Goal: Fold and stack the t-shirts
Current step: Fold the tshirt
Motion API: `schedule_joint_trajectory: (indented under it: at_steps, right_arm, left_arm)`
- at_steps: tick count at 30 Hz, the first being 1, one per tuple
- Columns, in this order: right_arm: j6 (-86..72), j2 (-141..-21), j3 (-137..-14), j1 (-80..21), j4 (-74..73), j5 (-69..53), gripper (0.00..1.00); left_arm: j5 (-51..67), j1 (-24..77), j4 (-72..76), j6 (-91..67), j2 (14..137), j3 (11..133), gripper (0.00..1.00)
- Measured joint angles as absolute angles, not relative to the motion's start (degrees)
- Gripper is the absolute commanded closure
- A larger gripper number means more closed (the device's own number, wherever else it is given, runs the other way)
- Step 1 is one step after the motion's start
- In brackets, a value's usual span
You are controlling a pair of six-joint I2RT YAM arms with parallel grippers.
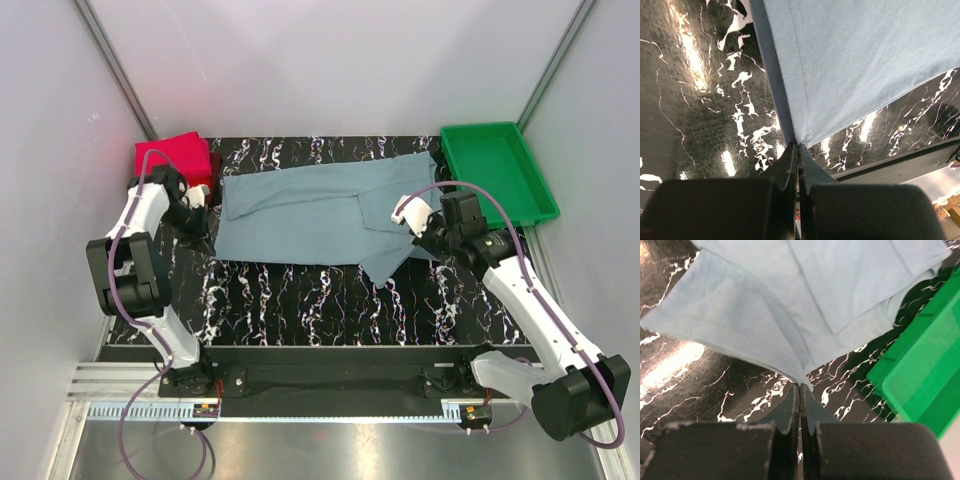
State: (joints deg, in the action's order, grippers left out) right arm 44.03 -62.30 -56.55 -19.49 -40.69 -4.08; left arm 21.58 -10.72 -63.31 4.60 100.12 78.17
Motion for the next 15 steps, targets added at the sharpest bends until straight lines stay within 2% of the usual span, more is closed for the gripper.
schedule_joint_trajectory:
  at_steps: [15]
  right_arm:
    - [43.94,-65.76,-59.59,-18.83,-36.75,-2.9,1.0]
  left_arm:
    - [21.87,-10.72,-65.93,6.24,105.75,91.94,1.0]
